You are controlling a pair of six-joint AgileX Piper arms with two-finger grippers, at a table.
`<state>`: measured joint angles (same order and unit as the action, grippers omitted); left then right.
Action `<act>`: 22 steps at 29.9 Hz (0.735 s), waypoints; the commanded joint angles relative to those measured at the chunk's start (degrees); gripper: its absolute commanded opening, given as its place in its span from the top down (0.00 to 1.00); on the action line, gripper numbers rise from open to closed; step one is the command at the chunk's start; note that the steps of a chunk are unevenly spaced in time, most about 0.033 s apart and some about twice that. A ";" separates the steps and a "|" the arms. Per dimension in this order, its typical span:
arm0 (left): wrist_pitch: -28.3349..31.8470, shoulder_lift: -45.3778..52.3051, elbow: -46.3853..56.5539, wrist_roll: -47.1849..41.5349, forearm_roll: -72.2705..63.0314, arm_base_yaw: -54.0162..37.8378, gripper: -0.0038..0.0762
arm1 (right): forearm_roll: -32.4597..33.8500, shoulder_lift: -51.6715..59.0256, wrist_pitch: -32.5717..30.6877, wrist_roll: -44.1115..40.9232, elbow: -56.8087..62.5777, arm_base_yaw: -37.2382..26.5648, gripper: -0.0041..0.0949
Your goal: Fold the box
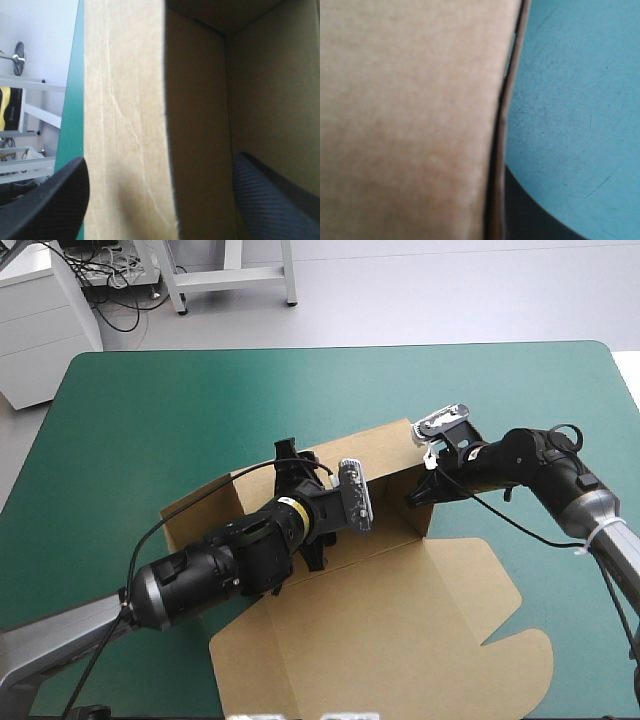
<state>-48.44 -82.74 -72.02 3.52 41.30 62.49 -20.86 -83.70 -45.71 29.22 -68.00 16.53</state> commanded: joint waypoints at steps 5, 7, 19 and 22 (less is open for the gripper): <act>-7.86 3.12 -1.17 2.95 7.34 10.41 0.36 | -1.77 2.03 3.07 -1.62 -1.50 0.12 0.98; -8.35 3.12 -1.17 3.55 7.46 12.12 0.50 | -1.77 2.03 3.49 -1.62 -1.50 0.12 0.98; -8.36 3.02 -7.01 8.93 5.20 13.01 0.96 | -1.40 2.03 3.88 -1.76 -1.50 0.12 0.98; -8.36 3.02 -12.55 11.58 -1.34 10.78 0.96 | -1.31 2.03 3.88 -1.76 -1.50 0.12 0.98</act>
<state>-57.88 -81.77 -78.63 13.44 42.62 74.72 -20.41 -83.70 -44.77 27.79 -68.00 16.53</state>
